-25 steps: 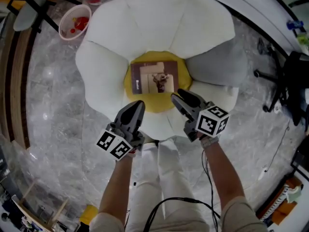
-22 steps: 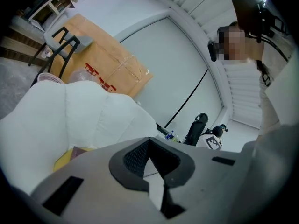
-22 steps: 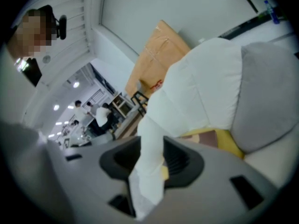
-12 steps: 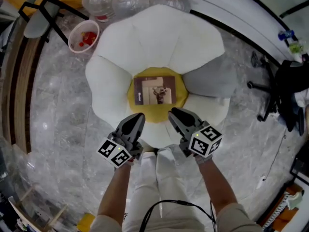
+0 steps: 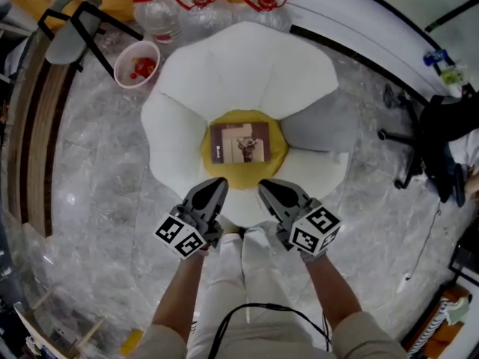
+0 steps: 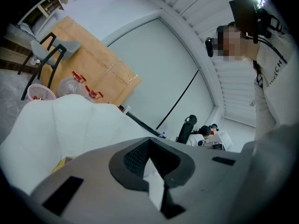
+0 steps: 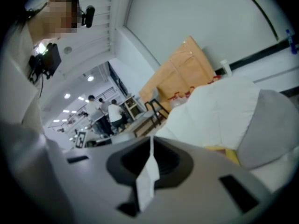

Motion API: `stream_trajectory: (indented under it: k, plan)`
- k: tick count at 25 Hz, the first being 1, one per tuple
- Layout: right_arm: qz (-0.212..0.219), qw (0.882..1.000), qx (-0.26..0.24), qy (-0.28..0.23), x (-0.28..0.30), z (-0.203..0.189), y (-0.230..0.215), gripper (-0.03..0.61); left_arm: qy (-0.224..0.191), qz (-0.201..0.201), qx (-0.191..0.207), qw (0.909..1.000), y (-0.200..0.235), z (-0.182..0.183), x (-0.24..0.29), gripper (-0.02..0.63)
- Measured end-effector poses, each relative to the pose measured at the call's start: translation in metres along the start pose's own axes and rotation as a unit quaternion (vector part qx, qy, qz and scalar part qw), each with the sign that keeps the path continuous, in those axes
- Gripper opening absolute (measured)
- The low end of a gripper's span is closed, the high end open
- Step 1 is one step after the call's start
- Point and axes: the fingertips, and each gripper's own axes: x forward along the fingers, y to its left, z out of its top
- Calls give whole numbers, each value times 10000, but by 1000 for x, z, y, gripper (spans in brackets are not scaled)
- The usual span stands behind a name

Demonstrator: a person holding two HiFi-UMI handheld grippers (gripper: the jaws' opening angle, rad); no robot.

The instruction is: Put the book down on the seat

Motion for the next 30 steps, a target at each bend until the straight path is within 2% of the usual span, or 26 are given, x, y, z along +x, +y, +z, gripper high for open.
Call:
stream_trajectory:
  k: [8,15,21,30]
  plan:
    - [288,9984,-480,107,-13,24,45,16,116,-164,208,9996,-36,27,-10,23]
    - [578,9958,-698,121,-33,43,93,15,166,-362,349,9986,-77,55,-19,23]
    - [753,9929,-908,155,-43,66,133,15,-20,-353,484,9982,-95,89,-34,23]
    - [750,9911,-1095,51,-71,97,176,15,-131,-505,669,9964,-133,125,-53,23]
